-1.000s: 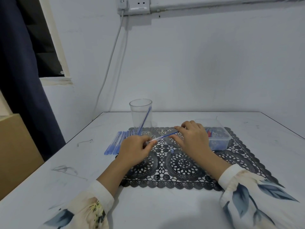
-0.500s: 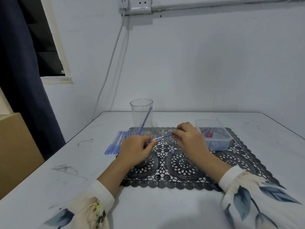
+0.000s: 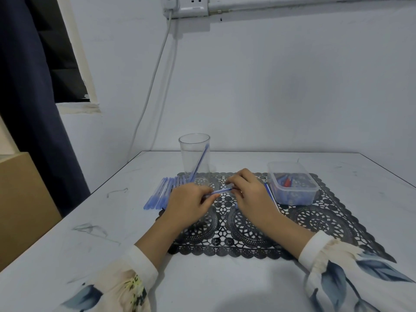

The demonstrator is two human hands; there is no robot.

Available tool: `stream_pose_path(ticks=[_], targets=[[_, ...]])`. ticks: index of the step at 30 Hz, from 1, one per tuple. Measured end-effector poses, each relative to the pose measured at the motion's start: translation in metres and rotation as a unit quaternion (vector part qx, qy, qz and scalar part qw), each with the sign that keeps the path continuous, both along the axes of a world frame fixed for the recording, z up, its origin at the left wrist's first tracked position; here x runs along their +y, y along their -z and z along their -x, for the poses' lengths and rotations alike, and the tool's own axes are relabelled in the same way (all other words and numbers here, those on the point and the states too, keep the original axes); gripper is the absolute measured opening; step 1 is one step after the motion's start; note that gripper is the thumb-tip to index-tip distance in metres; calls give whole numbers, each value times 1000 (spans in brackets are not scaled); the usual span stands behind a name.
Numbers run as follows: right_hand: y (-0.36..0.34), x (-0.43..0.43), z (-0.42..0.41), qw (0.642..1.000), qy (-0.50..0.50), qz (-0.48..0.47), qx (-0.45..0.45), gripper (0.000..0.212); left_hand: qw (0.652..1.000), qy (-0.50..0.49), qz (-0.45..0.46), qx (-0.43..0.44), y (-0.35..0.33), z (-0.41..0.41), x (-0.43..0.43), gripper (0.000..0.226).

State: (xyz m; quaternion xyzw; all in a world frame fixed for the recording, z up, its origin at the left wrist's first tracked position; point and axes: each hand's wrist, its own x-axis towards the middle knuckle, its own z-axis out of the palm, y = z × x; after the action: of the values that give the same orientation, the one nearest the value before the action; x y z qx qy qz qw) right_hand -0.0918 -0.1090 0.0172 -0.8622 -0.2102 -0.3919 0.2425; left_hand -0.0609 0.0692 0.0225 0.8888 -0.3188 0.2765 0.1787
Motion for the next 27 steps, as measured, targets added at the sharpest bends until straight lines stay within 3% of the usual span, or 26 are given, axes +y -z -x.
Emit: stream_pose_path(ticks=[8, 20, 23, 27], targets=[[1, 4, 3, 1000, -19, 6, 13, 33, 1000, 3, -4, 4, 0, 1, 0, 31], [-7, -3, 0, 996, 8, -38, 82, 28, 999, -26, -25, 37, 1, -2, 0, 35], [-14, -9, 0, 990, 56, -38, 123, 28, 998, -35, -26, 43, 1, -3, 1, 34], [-22, -15, -1, 962, 62, -9, 266, 21, 997, -41, -35, 52, 1, -3, 3, 31]])
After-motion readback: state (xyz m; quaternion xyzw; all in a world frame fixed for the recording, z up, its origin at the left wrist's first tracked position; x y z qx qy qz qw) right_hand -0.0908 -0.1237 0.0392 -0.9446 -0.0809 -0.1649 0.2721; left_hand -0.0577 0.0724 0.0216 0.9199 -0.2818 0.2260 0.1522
